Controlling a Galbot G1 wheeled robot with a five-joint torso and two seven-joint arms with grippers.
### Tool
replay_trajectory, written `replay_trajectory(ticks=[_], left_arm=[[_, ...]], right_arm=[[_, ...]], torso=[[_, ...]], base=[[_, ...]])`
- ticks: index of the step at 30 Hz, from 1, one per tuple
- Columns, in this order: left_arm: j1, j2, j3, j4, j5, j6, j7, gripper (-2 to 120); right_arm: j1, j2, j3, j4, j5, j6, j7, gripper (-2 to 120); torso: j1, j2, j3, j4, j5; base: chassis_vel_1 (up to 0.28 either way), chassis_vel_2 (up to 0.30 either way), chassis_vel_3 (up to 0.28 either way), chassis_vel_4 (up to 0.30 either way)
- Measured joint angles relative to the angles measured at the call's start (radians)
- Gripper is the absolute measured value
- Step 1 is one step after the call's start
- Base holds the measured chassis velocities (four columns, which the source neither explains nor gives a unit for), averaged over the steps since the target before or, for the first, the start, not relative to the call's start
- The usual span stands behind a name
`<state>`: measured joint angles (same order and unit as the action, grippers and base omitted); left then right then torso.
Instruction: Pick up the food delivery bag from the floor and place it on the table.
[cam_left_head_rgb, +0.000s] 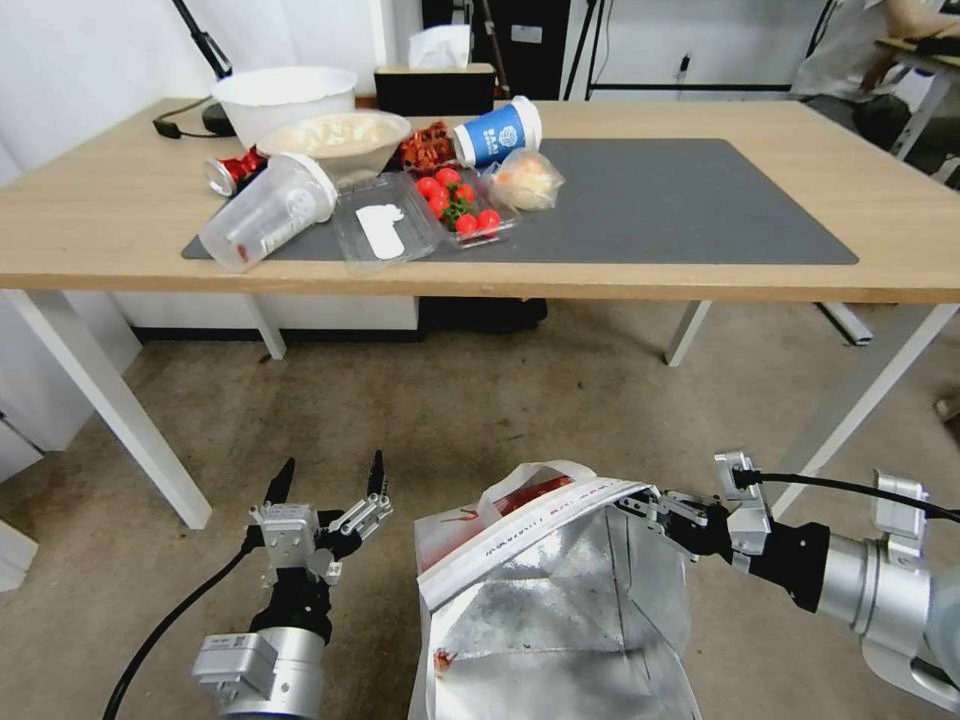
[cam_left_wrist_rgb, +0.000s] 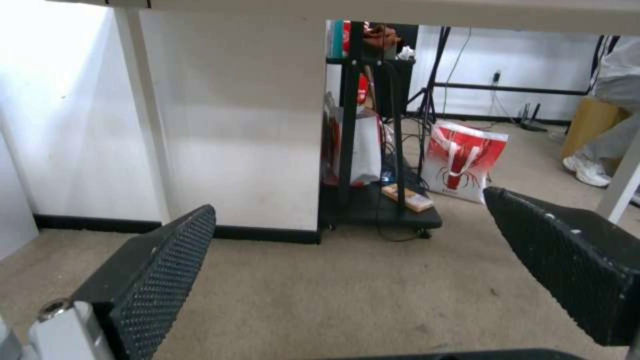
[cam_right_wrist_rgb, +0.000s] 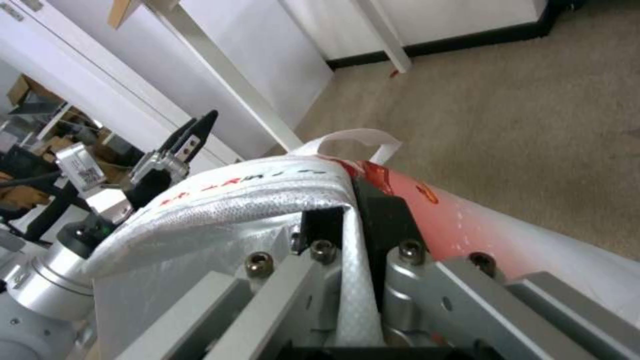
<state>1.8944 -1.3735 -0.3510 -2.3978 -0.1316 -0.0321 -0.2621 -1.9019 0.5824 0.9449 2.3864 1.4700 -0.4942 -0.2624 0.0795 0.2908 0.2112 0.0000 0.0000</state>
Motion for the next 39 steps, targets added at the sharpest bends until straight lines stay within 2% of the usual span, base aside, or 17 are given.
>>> replay_trajectory(ticks=[9,17,20,39], left_arm=[[0.000,-0.002,0.001,0.001,0.007,-0.001,0.001,100],[0.000,-0.002,0.001,0.001,0.008,-0.002,0.002,100],[0.000,-0.001,0.001,0.003,0.009,-0.002,0.003,100],[0.006,-0.004,0.000,0.002,0.018,-0.002,0.006,100]], right_arm=[[-0.002,0.003,-0.001,-0.003,-0.009,0.003,-0.008,0],[-0.003,0.004,-0.001,-0.001,-0.010,0.003,-0.009,0],[-0.004,0.006,-0.001,0.000,-0.015,0.004,-0.012,0],[-0.008,0.010,-0.002,-0.003,-0.037,0.010,-0.026,0]], torso=[[0.011,0.035,0.024,0.0000,0.0001],[0.015,0.049,0.034,0.0000,0.0000],[0.022,0.075,0.053,0.0000,0.0000],[0.050,0.155,0.105,0.0000,0.0000]], base=[[0.000,0.000,0.000,0.000],[0.000,0.000,0.000,0.000],[0.000,0.000,0.000,0.000],[0.000,0.000,0.000,0.000]])
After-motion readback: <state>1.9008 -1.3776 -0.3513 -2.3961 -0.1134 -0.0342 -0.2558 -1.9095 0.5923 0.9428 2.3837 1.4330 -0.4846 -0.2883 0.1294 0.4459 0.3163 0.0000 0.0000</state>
